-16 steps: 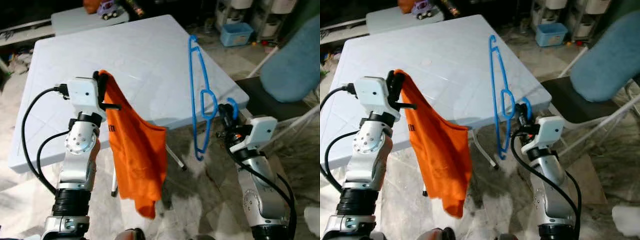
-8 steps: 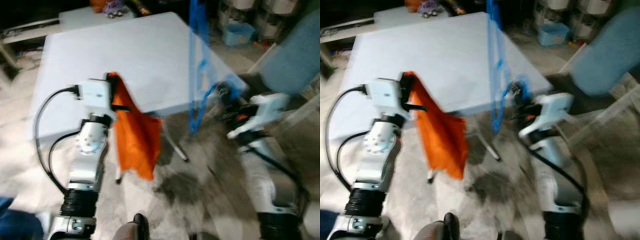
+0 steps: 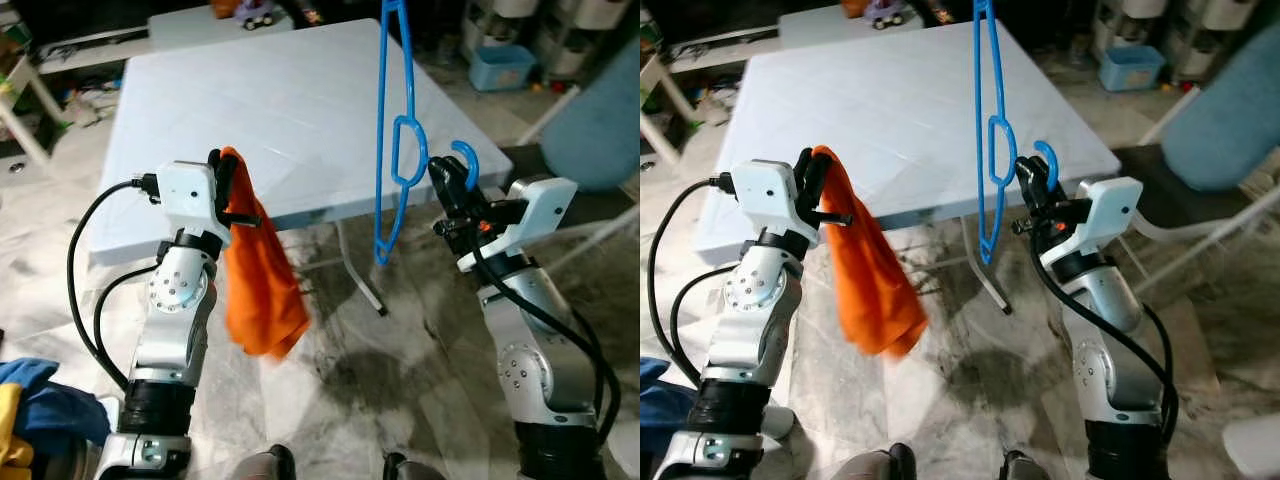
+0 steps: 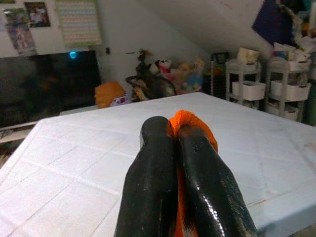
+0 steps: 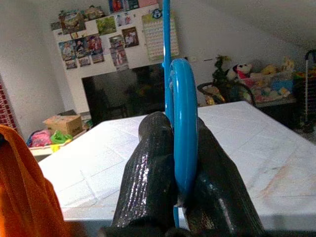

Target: Hang hanger

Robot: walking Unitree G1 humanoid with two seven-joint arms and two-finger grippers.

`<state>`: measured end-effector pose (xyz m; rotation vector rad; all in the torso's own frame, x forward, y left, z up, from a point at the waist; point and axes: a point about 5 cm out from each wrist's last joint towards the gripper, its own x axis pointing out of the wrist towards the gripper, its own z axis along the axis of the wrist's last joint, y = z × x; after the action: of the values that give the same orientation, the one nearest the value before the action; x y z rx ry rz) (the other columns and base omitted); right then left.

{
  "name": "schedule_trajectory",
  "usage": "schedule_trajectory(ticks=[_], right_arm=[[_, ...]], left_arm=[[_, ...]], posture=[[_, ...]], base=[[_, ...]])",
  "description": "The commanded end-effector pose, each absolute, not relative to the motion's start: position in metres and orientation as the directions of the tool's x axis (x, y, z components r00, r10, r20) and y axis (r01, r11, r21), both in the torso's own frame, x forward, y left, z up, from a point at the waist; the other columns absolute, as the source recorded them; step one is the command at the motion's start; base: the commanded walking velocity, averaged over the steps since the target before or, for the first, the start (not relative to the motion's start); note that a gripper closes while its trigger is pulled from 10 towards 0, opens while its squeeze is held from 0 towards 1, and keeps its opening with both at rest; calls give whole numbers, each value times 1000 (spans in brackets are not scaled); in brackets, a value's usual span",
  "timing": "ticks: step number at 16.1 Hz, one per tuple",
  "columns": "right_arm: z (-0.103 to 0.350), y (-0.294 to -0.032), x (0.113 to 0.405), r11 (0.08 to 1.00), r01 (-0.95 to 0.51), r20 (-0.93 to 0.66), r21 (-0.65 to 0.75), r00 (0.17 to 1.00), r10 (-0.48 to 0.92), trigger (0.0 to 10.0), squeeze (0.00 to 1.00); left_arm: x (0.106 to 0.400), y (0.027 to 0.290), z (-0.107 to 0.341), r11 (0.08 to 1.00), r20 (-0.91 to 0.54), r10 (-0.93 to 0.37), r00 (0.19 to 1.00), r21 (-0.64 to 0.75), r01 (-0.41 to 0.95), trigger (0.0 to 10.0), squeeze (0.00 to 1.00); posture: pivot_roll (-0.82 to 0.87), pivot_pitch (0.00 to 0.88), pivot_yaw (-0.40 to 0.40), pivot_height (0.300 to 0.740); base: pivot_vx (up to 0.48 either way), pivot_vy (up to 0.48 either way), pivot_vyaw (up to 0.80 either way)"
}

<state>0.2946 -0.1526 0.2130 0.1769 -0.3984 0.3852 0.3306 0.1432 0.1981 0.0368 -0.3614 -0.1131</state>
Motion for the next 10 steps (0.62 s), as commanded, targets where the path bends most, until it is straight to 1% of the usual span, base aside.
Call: schedule_trajectory(ticks=[1, 4, 9, 10], right_arm=[[228, -149, 293, 906, -415, 456, 84, 825, 335, 10000, 0], [244, -149, 293, 907, -411, 504, 85, 803, 317, 10000, 0], [248, -147, 294, 905, -417, 506, 86, 801, 321, 10000, 0], [247, -146, 294, 903, -419, 500, 91, 804, 322, 10000, 0]], left_arm=[[329, 146, 208, 993, 395, -115, 911, 78, 92, 10000, 0], [330, 148, 218, 994, 425, -108, 899, 71, 86, 10000, 0], [331, 153, 224, 996, 440, -88, 893, 65, 67, 10000, 0], [332, 153, 224, 996, 440, -81, 895, 60, 60, 10000, 0]], posture=[[-58, 146, 76, 740], [-54, 144, 71, 740], [-51, 145, 65, 740], [-50, 145, 62, 740]], base=[[0, 0, 0], [299, 0, 0], [343, 0, 0], [0, 0, 0]])
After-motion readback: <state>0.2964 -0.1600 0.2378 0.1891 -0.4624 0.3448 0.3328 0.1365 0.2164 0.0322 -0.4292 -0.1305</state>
